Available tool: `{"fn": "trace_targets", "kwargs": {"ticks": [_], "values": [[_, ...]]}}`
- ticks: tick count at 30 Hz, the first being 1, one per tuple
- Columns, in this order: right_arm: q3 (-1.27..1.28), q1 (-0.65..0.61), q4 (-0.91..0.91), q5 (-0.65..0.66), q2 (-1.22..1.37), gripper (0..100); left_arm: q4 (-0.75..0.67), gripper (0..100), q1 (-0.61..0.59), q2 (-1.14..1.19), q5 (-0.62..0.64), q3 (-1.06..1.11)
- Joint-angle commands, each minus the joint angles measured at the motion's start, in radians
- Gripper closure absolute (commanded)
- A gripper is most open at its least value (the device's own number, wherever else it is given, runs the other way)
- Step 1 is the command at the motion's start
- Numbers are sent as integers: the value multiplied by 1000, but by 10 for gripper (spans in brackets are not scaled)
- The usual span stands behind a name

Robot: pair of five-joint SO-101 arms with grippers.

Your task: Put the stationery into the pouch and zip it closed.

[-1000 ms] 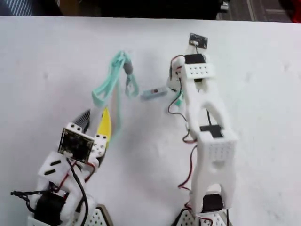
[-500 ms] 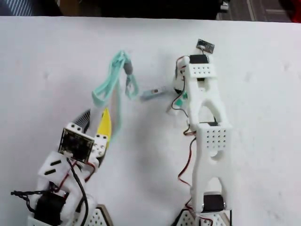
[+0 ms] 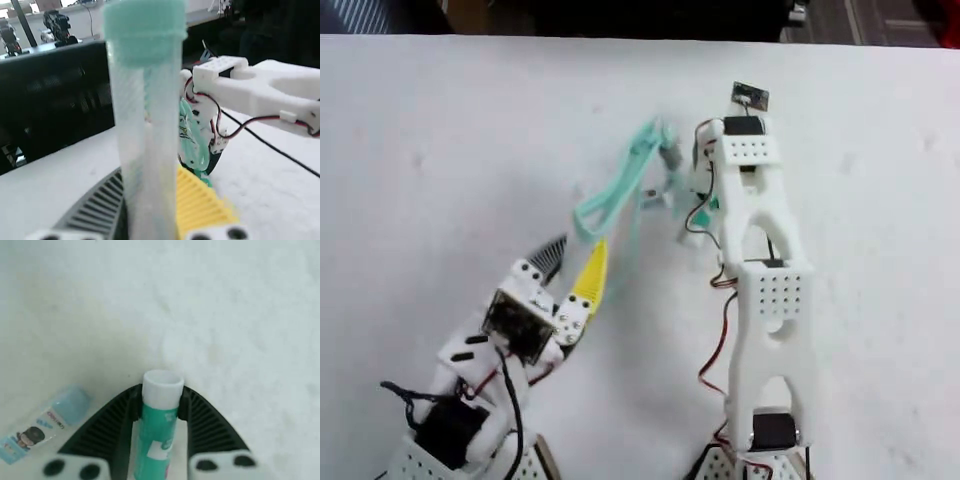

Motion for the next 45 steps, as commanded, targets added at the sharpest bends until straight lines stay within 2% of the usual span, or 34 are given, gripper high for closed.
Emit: {"fn": "trace_targets", "kwargs": {"ticks": [1, 8, 21, 26, 37, 45], "values": [[-15, 1, 4, 14, -2, 982, -89, 977, 44, -12, 11, -12], [-15, 1, 4, 14, -1, 982, -86, 977, 162, -12, 11, 87], [-15, 30, 10, 15, 1, 982, -58, 973, 157, -10, 2, 132], [-15, 31, 10, 15, -1, 982, -3, 889, 159, -10, 9, 130], [-14, 27, 10, 15, 1, 982, 8, 887, 159, -10, 3, 130], [-15, 25, 13, 15, -2, 982, 89, 859, 157, -10, 0, 80]]}}
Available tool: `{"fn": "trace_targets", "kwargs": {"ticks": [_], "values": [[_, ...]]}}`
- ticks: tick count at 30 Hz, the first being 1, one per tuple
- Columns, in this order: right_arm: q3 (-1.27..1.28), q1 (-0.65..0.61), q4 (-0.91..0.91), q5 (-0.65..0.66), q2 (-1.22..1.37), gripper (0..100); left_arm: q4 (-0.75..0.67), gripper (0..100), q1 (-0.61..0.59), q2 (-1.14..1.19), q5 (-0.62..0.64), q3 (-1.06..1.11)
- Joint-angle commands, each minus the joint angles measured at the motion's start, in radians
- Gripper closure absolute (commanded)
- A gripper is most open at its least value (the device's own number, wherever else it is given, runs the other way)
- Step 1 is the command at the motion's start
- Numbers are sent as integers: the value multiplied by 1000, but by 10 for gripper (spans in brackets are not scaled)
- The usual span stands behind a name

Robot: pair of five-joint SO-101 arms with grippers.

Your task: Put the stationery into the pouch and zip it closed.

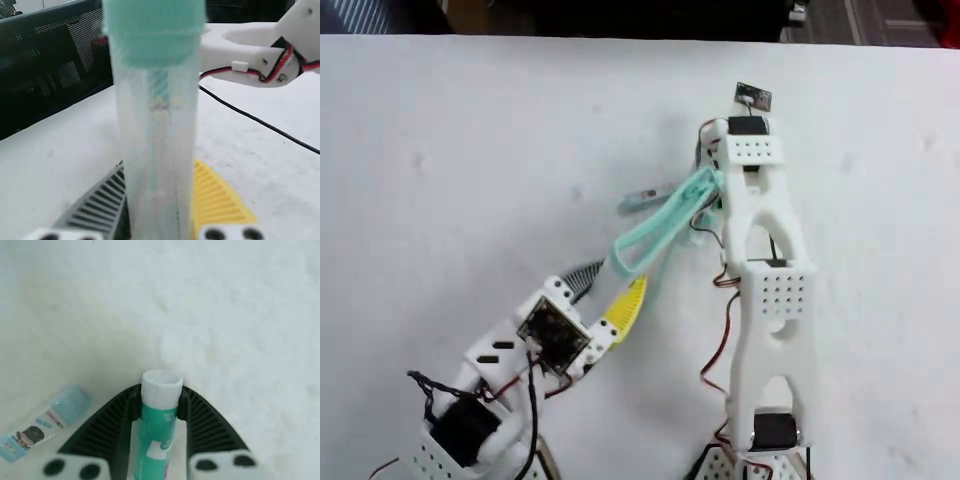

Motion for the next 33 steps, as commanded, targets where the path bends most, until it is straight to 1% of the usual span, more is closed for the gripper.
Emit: {"fn": "trace_targets", "kwargs": {"ticks": [1, 7, 9, 14, 19, 24, 29, 33], "values": [[-17, 8, 22, 11, -8, 982, 37, 858, 15, 4, 3, -26], [-72, -2, 208, 11, -133, 982, 31, 858, 15, 4, 3, -25], [-74, -2, 239, 11, -170, 982, 31, 858, 15, 4, 3, -25], [-72, 5, 254, 11, -232, 982, 31, 859, 15, 4, -28, -25], [-77, -4, 295, 12, -282, 982, 31, 858, 16, 4, -31, -25], [-71, 7, 300, 127, -384, 982, 34, 858, 16, 4, -31, -25], [-57, 50, 303, 164, -562, 982, 38, 860, 16, 4, -31, -25], [32, 61, 303, 164, -766, 982, 38, 860, 16, 4, -31, -25]]}}
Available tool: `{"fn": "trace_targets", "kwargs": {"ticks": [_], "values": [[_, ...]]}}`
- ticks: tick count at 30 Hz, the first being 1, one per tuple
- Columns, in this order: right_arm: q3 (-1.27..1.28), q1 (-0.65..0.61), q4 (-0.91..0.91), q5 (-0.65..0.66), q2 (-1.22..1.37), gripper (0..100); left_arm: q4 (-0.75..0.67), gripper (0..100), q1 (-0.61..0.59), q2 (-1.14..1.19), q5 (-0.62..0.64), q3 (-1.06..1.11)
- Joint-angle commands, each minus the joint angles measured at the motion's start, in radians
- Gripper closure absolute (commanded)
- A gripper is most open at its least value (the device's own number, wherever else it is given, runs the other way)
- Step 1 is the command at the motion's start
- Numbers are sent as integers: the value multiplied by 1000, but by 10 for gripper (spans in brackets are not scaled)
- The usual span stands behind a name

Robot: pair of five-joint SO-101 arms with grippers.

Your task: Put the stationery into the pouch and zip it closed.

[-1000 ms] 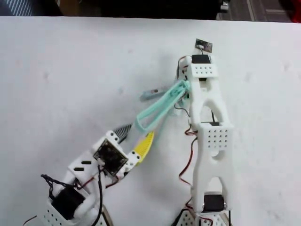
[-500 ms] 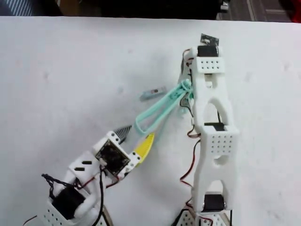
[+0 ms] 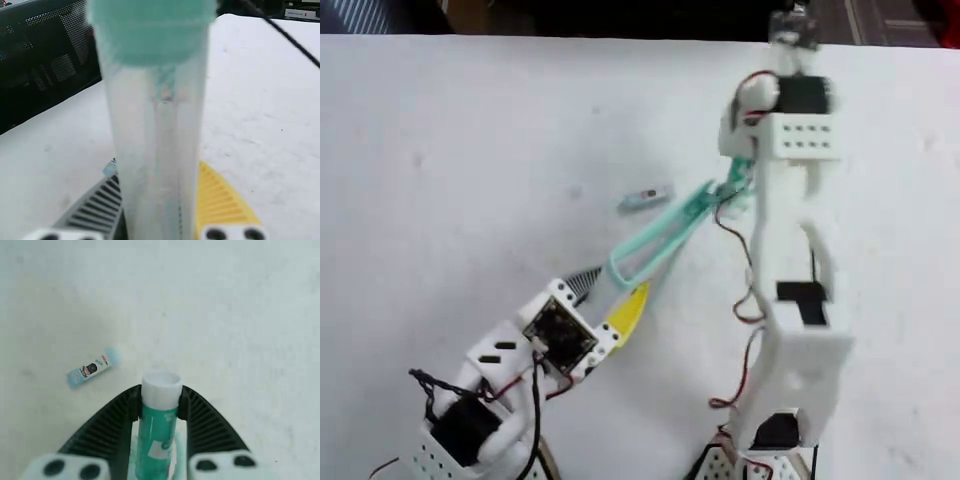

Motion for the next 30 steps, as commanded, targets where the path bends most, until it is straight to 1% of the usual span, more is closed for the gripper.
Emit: {"fn": "trace_targets", "kwargs": {"ticks": [1, 11, 15, 19, 23, 24, 26, 30], "values": [[44, 4, 28, 14, -242, 982, 6, 860, 13, 1, -6, -20], [164, 2, 24, 15, -719, 982, 23, 857, 19, 1, -6, -25], [321, 2, 13, 9, -866, 982, 23, 857, 13, 1, -6, -25], [474, 2, -102, 12, -1021, 982, 23, 857, 13, 1, -6, -25], [597, 1, -259, 12, -1201, 982, 20, 857, 15, 1, -6, -25], [628, -12, -302, 9, -1242, 982, 18, 857, 15, 1, -6, -25], [678, -77, -381, 14, -1311, 982, 17, 857, 15, 1, -6, -25], [756, -286, -484, 14, -1382, 982, 15, 856, 13, 1, -6, -25]]}}
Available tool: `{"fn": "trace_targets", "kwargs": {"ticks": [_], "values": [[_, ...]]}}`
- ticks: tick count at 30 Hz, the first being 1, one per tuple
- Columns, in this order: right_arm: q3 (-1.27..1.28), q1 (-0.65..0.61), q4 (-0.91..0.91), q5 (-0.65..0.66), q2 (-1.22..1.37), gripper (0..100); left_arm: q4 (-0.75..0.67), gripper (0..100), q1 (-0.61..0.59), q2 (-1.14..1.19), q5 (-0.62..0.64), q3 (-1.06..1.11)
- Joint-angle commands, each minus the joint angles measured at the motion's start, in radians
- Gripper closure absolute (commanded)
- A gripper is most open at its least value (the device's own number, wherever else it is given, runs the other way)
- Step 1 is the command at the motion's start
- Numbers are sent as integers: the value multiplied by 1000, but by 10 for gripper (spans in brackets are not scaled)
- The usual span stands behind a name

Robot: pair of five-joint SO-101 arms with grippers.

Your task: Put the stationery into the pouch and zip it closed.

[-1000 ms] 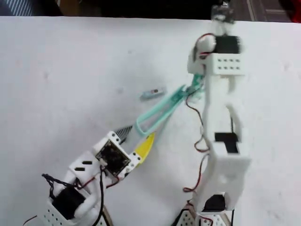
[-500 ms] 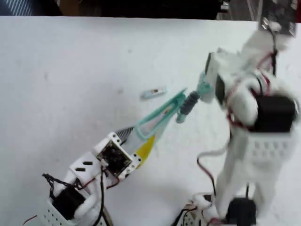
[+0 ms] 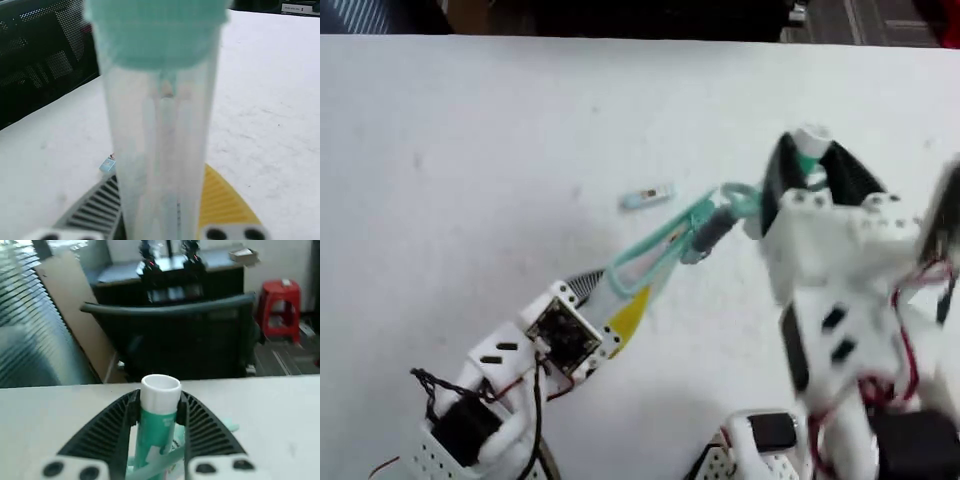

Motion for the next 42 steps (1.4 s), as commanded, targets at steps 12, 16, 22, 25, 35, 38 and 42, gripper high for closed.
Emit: {"fn": "trace_targets", "kwargs": {"ticks": [12, 16, 22, 25, 35, 38, 42], "values": [[-130, -140, -153, 74, -44, 982, -2, 842, 2, 1, -5, -26], [-130, 30, -77, 120, -36, 982, -2, 842, 2, 1, -5, -26], [95, 208, -67, 196, -44, 982, -2, 842, 2, 1, -5, -26], [144, 297, -113, 204, -44, 982, -2, 842, 2, 1, -5, -26], [138, 131, -137, 206, -217, 982, 3, 841, 2, 1, -5, -26], [140, 47, -137, 196, -268, 982, 5, 840, 8, 1, -5, -26], [146, -148, -142, 103, -246, 982, 3, 839, 12, 1, -5, -26]]}}
